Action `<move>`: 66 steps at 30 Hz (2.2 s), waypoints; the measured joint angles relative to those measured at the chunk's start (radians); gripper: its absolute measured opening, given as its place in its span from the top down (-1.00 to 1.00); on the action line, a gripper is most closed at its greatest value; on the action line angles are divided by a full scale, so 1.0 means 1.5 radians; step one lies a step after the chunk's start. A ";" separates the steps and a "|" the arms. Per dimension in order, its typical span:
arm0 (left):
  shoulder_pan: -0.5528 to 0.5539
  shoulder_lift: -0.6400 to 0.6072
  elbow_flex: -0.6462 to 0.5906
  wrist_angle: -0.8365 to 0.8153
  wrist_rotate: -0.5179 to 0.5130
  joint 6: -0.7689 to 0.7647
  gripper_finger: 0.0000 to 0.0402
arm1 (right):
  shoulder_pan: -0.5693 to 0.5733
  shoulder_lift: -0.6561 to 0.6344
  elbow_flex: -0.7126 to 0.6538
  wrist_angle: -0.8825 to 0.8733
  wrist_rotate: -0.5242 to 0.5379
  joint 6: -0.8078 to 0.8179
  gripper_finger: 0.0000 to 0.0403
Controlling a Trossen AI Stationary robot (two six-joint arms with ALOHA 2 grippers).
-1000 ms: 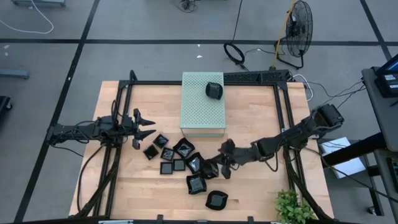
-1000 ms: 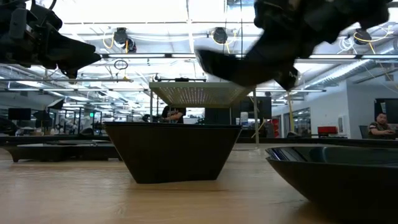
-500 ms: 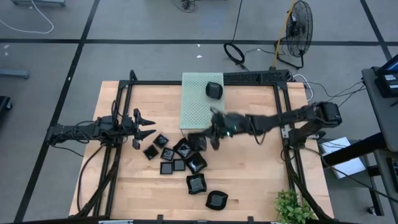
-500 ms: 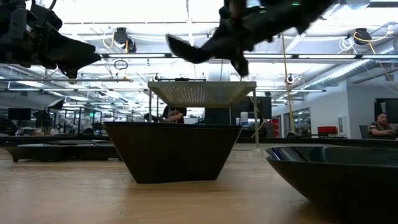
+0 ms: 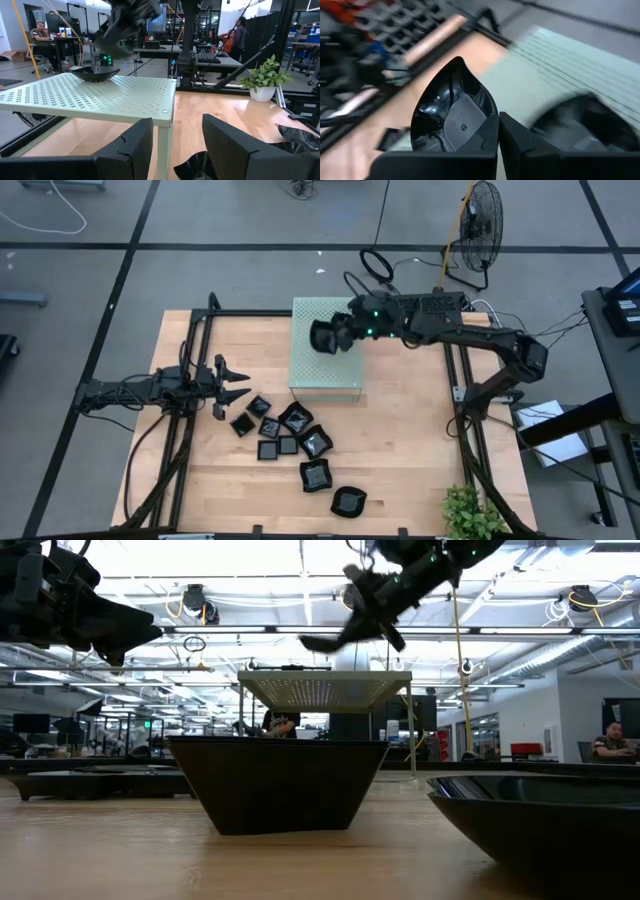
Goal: Pick & Place Mini shaped plates
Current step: Stack the black leaf-shaped plate on top of the other leaf-shaped plates on the shelf
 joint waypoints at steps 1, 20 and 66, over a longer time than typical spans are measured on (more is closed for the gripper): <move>0.000 0.000 0.000 0.000 0.000 0.000 0.13 | -0.013 0.000 0.000 -0.018 0.000 0.005 1.00; 0.000 0.000 0.000 0.000 0.000 0.000 0.13 | -0.071 -0.022 -0.001 -0.103 0.089 -0.006 1.00; 0.000 0.000 0.001 0.000 0.000 0.000 0.13 | 0.650 0.035 0.093 -0.079 0.297 -0.114 0.17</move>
